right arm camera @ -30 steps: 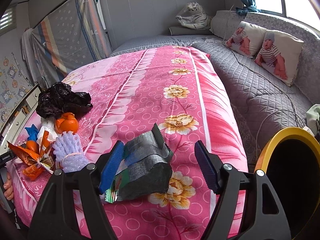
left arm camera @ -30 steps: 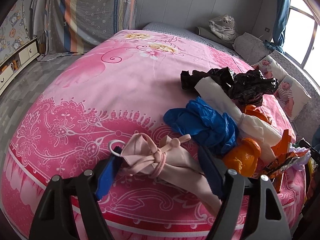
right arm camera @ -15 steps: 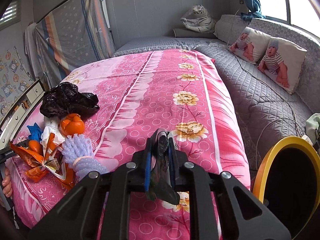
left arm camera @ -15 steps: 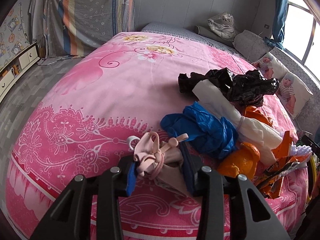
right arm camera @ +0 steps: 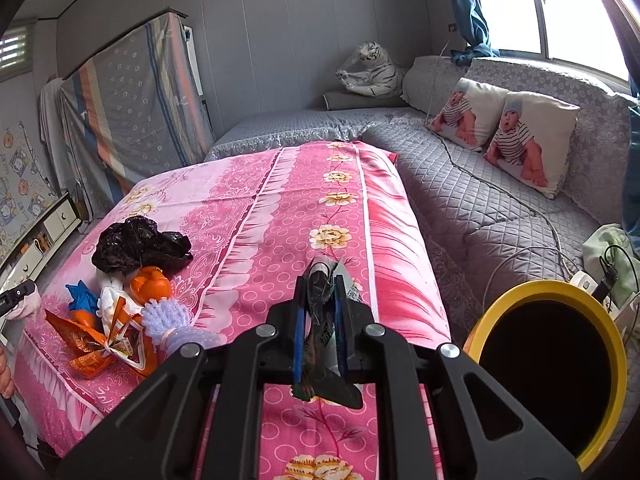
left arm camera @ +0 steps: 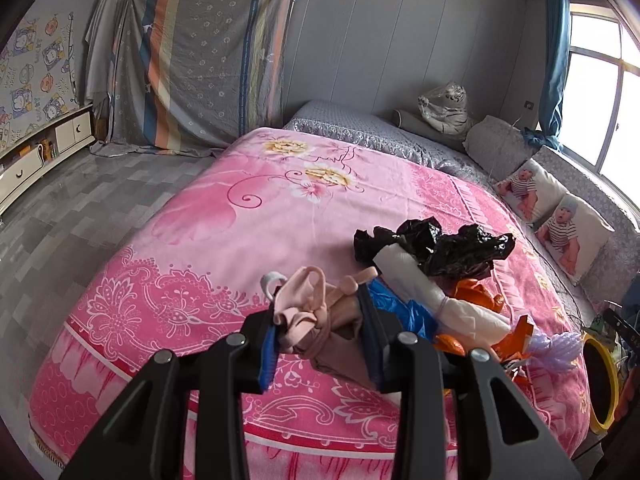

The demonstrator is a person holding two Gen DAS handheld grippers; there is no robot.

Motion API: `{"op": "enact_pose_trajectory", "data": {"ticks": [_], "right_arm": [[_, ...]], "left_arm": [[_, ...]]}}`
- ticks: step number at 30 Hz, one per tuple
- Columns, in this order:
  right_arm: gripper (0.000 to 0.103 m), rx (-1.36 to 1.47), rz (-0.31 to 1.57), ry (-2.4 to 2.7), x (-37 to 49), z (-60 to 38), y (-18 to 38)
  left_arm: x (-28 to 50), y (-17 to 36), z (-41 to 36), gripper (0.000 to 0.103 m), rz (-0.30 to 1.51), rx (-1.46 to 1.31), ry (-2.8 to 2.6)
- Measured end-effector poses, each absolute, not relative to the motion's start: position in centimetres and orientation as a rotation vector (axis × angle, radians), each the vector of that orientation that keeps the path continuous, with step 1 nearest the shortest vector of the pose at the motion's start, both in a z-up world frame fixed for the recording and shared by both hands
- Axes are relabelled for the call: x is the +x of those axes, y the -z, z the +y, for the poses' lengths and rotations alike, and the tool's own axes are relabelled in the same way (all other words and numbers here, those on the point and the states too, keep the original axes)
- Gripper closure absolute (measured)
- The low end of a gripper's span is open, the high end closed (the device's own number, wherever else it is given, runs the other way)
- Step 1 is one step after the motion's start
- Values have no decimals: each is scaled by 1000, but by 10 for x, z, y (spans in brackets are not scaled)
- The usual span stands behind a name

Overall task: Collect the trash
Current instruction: 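Carry the pink cloth and foil packet in both tools over the yellow bin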

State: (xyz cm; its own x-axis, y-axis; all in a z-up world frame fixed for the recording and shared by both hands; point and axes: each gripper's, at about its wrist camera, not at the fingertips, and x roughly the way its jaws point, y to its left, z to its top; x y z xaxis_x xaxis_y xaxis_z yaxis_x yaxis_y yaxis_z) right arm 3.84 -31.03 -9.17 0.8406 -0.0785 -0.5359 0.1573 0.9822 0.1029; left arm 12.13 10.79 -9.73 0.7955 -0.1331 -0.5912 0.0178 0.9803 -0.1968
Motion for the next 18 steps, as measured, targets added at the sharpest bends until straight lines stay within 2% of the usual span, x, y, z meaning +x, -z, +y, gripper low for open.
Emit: {"op": "enact_pose_trajectory", "data": {"ticks": [18], "right_arm": [[92, 193, 534, 140, 19, -328, 94]], "left_arm": [[129, 66, 32, 70, 604, -87, 255]]}}
